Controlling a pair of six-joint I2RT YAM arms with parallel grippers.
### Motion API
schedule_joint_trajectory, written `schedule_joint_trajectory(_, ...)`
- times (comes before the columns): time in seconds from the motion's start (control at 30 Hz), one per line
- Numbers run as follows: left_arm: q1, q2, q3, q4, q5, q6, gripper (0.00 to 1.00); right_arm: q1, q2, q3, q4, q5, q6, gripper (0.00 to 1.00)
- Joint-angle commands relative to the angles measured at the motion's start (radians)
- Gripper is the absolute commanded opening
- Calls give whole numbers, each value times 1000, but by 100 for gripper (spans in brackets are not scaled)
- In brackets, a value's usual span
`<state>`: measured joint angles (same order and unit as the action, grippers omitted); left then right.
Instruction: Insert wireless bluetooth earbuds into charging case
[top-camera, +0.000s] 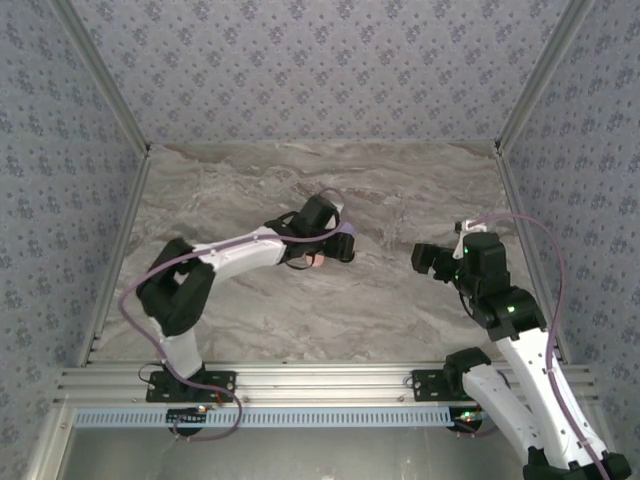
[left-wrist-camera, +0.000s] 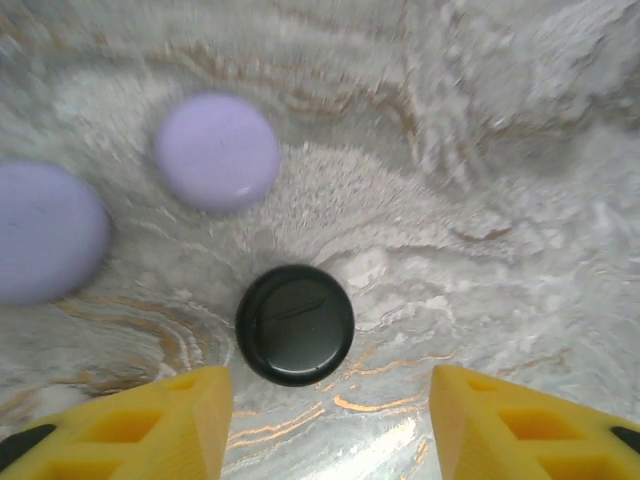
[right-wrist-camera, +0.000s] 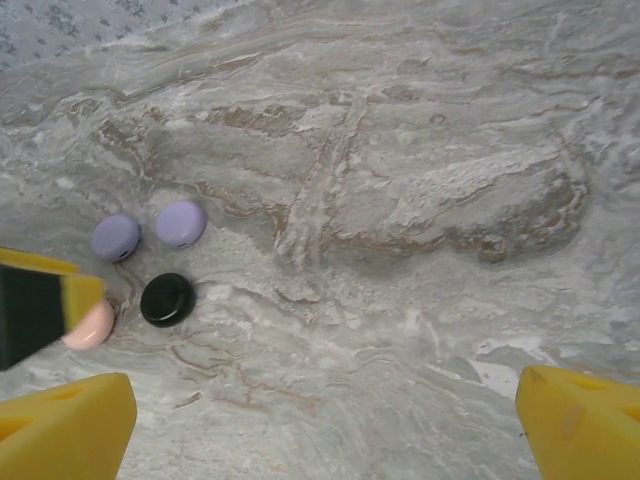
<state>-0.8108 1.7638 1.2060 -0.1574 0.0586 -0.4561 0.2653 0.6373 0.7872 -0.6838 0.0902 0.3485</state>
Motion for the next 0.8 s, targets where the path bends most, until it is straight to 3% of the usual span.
schedule_joint_trajectory(0.0,3,-132,-72,30,-93,49,59,-21,-27,16,-21,59,-57,100)
schedule_joint_trajectory(0.27,32,-464,-309,108,-424,116,82,-78,-53,-159,206,245,-94,100)
schedule_joint_trajectory(0.43,184,-641,-478,159,-505,57,96,-163,-33,-418,578,353,-141,100)
schedule_joint_trajectory(0.6,362,-773,-639,276,-491,70,99,-299,82,-611,1011,217,-114,100)
schedule_joint_trajectory(0.77,432,-821,-780,475,-547,200,99,-312,332,-612,1262,97,-231,100)
